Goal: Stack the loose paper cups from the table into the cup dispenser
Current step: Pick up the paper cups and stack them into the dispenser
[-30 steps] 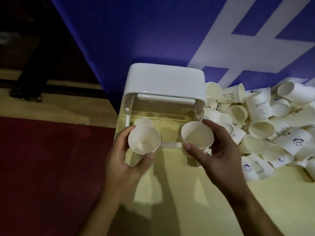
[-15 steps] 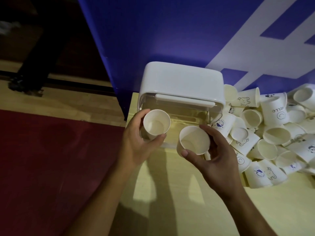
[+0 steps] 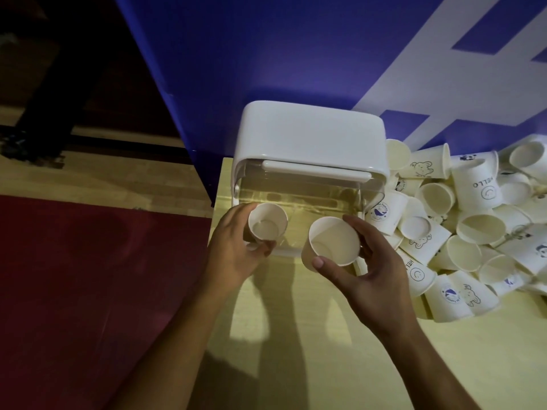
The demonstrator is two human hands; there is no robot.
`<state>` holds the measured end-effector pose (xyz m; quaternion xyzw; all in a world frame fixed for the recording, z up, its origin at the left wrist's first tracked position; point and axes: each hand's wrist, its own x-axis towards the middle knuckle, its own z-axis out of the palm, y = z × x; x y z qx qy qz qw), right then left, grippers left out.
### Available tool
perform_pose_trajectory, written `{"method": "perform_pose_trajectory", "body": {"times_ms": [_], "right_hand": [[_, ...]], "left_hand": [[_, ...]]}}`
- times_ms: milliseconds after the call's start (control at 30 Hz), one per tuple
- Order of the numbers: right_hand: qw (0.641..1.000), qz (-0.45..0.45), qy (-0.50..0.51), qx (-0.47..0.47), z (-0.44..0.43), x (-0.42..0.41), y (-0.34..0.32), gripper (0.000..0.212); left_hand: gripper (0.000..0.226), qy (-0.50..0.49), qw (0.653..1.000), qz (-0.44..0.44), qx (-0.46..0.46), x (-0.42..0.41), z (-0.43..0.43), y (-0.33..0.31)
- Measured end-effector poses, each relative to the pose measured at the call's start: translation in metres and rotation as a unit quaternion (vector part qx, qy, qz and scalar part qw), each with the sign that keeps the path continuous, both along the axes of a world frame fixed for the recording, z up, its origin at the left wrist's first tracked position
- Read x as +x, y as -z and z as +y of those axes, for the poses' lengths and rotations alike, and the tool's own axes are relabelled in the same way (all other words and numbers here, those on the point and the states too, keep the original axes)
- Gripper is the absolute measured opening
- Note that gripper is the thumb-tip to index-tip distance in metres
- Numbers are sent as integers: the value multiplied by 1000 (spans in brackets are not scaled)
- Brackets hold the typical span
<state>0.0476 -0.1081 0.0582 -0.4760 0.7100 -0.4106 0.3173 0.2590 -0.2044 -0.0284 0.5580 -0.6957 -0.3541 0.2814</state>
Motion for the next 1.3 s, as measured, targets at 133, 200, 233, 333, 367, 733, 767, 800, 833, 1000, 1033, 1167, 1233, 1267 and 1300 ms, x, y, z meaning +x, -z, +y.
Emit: {"method": "perform_pose_trajectory", "body": {"times_ms": [133,200,233,333,367,733,767,800,833,1000,1033,1167,1233,1267,1300], "right_hand": [[1000,-4,-9,-12,-7,6,0,80],[999,-3,-17,-28,-15,13,-3,75],[999,0,-23,-38,-21,18,-5,73],[997,10,-48,-65,-41,36,-4,73],[996,13,-58,-71,-47,41,-1,73],[992,70,-93,-43,-69,55,45,83],[993,71,-91,-37,-70,55,46,83],[993,73,-90,-31,-70,55,47,83],[993,76,-90,-25,-70,55,48,84],[989,102,-105,0,-70,55,57,83],[989,105,-109,5,-70,55,59,85],[984,125,-121,30,-69,54,67,92],[983,129,-121,38,-69,54,69,92],[983,129,-120,42,-70,55,70,92],[984,128,-119,45,-70,55,71,92]], "left_hand": [[89,6,999,-5,40,4,1,-7],[82,-20,998,30,49,7,5,-21],[72,-33,996,69,39,8,7,-29],[56,-63,980,187,27,8,14,-52],[54,-67,975,209,31,7,14,-57],[36,-56,978,185,77,4,2,-40],[37,-53,980,177,77,4,1,-39],[36,-49,982,168,77,3,0,-37],[36,-45,983,160,76,3,-1,-35],[36,-37,991,111,66,2,-3,-27],[36,-37,992,102,66,2,-4,-24],[38,-18,994,66,86,4,-6,-9],[39,-14,993,58,97,5,-8,-5],[39,-18,993,56,98,4,-9,-5],[39,-23,994,52,97,4,-10,-6]]}}
